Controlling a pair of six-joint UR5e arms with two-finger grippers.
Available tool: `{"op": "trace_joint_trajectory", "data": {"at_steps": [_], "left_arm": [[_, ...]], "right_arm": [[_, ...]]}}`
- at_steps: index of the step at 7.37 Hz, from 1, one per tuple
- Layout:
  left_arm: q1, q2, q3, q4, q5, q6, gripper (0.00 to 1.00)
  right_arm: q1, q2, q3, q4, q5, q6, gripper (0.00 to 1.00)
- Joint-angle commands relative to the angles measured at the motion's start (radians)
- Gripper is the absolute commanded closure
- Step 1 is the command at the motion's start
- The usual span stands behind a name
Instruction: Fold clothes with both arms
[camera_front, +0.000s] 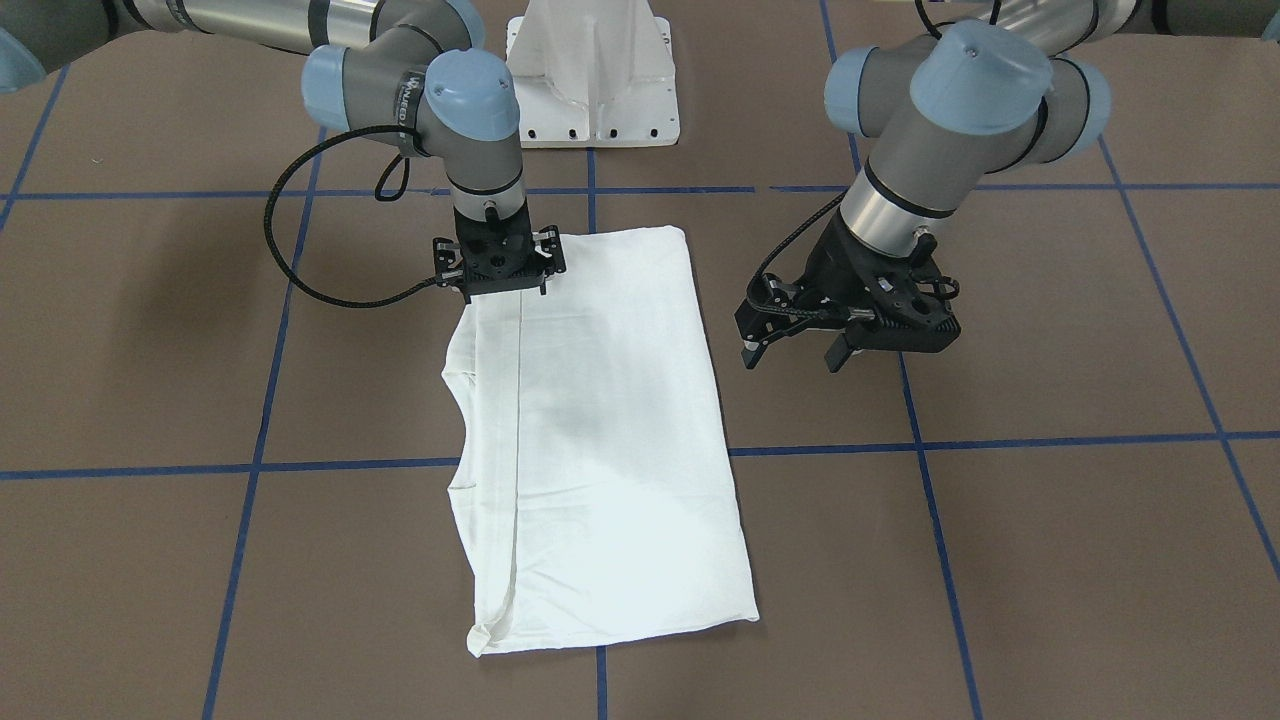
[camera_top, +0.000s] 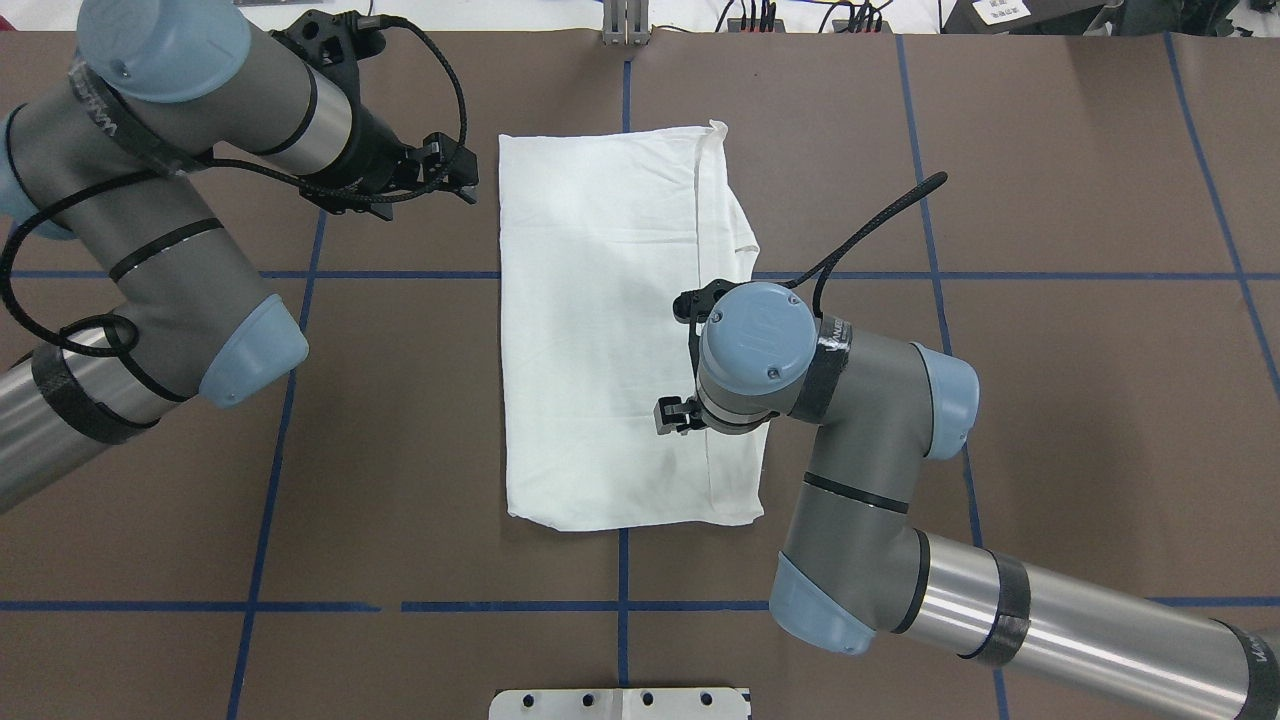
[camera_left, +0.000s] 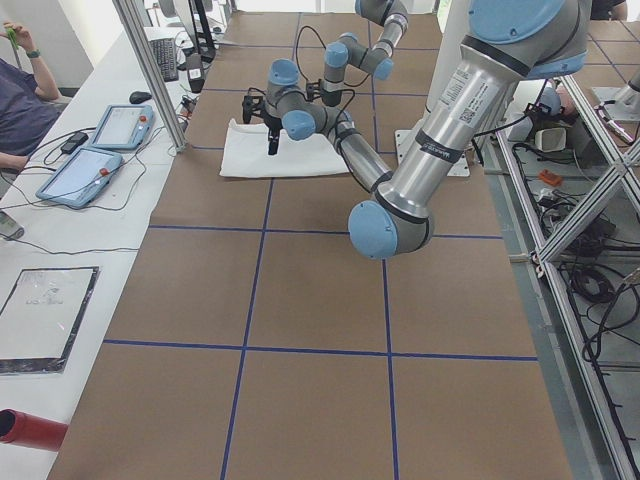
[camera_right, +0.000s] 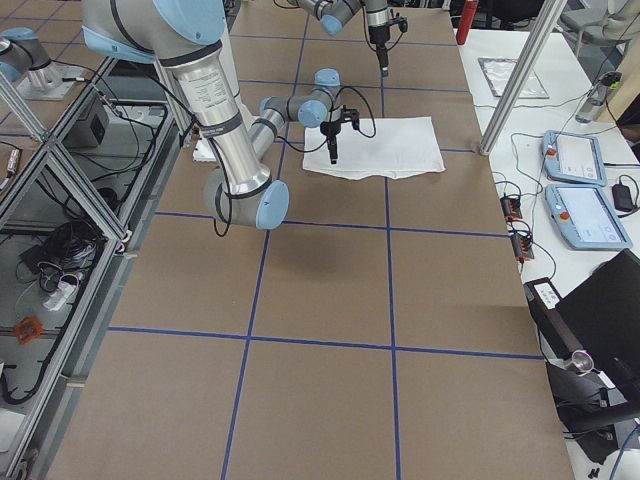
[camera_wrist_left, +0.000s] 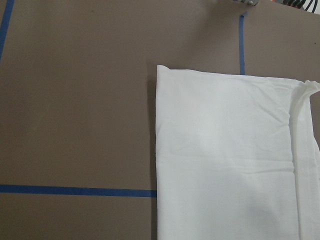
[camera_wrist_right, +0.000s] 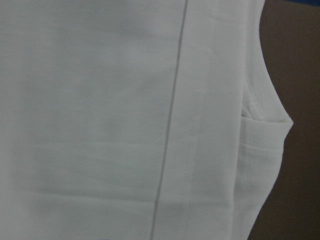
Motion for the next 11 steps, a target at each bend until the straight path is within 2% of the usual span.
{"op": "trace_joint_trajectory", "data": {"at_steps": [1,11], "left_arm": [[0.01,-0.001,0.008,-0.008,0.001,0.0,0.0],[0.021,-0.003,0.013,-0.012,0.001,0.003,0.0]], "right_arm": [[-0.007,0.0,-0.02,-0.008,-0.011,-0.013,0.0],[0.002,-0.013,-0.034,-0.078,-0.057,-0.102,0.0]]}}
